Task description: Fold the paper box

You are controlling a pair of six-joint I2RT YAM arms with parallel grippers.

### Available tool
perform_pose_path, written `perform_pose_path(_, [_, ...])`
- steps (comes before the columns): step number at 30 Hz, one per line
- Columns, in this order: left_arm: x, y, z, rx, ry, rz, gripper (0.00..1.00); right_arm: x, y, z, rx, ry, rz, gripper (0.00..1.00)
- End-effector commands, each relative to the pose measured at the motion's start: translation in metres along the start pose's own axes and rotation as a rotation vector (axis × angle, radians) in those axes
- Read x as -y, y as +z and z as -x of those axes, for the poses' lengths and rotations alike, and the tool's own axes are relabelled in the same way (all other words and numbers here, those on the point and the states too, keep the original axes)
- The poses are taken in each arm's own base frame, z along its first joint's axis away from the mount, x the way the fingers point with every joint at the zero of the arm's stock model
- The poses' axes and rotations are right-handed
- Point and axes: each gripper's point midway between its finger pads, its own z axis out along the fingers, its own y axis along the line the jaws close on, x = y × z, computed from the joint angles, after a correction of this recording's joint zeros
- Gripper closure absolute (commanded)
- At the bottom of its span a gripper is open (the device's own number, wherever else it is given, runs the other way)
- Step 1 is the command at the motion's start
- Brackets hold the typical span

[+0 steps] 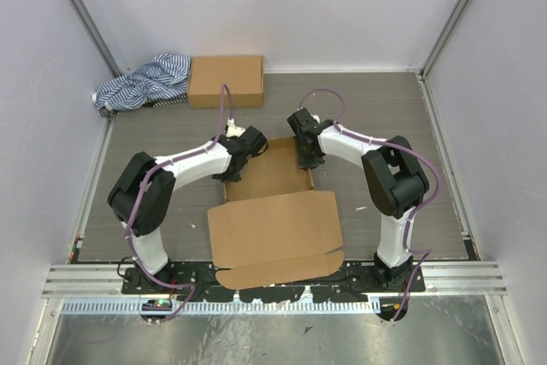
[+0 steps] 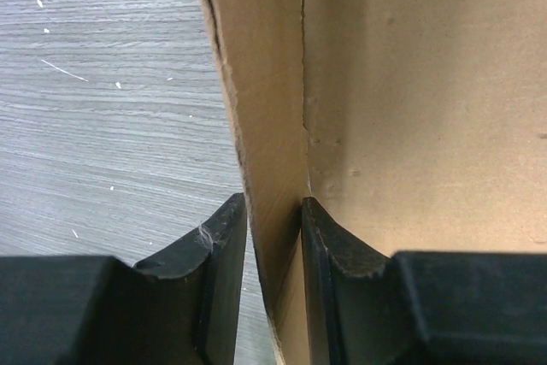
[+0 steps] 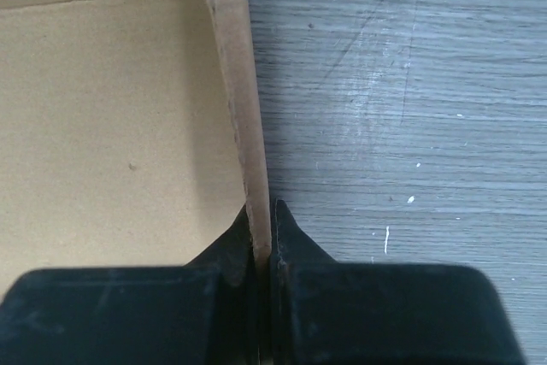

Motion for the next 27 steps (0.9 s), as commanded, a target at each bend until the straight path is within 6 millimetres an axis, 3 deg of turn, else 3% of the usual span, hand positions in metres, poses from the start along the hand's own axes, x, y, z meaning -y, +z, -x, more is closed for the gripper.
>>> perform_pose_path(1, [-0.016, -0.02, 0.012, 0.044, -0.01, 0.0, 0.63, 0.017, -0.005, 0.02, 0.069, 0.026, -0.078, 0.99])
perform_pose_path(3, [-0.017, -0.025, 0.018, 0.055, -0.012, -0.004, 0.62, 0.015, -0.007, 0.024, 0.077, 0.03, -0.072, 0.99])
perform_pose_path(5, [-0.017, -0.028, 0.02, 0.063, -0.011, -0.01, 0.62, 0.015, -0.01, 0.025, 0.078, 0.041, -0.073, 0.81])
perform_pose_path(8, [-0.015, -0.03, 0.024, 0.08, -0.01, -0.032, 0.52, 0.013, -0.015, 0.028, 0.088, 0.055, -0.056, 0.67])
perform_pose_path(14, [-0.008, -0.036, 0.03, 0.101, -0.016, -0.088, 0.47, 0.014, -0.032, 0.039, 0.132, 0.086, -0.034, 0.62])
perform_pose_path(20, [-0.012, -0.057, 0.049, 0.192, -0.087, -0.177, 0.45, 0.009, -0.066, 0.062, 0.219, 0.121, 0.079, 0.6])
perform_pose_path(23, [-0.017, -0.07, 0.058, 0.244, -0.164, -0.273, 0.44, 0.009, -0.087, 0.072, 0.274, 0.137, 0.141, 0.51])
perform_pose_path(27, [-0.024, -0.082, 0.062, 0.282, -0.254, -0.392, 0.45, 0.012, -0.089, 0.081, 0.287, 0.102, 0.17, 0.45])
